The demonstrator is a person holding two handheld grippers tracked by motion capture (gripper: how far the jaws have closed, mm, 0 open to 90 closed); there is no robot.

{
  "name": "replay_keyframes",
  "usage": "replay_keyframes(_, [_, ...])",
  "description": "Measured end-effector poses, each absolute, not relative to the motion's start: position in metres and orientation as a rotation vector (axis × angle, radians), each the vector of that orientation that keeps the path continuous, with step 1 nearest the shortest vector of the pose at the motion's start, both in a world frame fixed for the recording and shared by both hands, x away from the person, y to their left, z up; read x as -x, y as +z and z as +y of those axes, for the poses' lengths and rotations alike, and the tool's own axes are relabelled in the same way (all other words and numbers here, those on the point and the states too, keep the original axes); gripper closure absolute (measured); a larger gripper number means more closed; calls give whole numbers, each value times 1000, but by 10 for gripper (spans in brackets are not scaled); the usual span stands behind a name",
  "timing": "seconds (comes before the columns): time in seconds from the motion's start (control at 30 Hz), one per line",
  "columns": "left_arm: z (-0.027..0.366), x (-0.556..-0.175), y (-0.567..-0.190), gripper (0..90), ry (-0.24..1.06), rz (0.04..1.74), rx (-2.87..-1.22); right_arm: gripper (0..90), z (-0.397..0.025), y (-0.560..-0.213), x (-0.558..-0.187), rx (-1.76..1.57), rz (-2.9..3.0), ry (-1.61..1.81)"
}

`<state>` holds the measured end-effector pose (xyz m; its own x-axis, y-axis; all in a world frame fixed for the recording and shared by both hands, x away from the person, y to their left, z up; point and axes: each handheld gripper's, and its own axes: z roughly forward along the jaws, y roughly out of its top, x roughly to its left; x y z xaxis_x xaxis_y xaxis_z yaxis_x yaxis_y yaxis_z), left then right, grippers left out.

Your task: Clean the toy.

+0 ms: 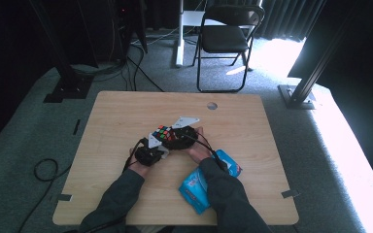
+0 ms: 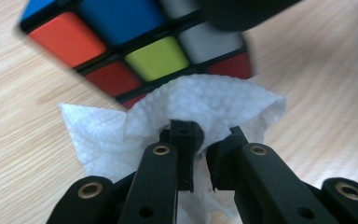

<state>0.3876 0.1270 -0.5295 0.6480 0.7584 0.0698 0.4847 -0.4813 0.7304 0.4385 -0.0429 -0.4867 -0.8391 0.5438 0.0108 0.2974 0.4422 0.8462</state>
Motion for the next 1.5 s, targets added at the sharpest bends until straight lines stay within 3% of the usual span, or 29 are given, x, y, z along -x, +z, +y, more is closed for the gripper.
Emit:
replay_keyframes(0.37, [114,-379,-523,817,497,854,-2188,344,-43,-487,-439,-734,2434,1354])
replay_keyframes(0.83, [159,-384,-527,815,522,1023,-2113,344,-46,-488,-443,-789,2409,1322])
replay_keyframes(1.5, [201,-387,-517,815,582,1130,-2037,343,-45,-492,-449,-871,2403,1239])
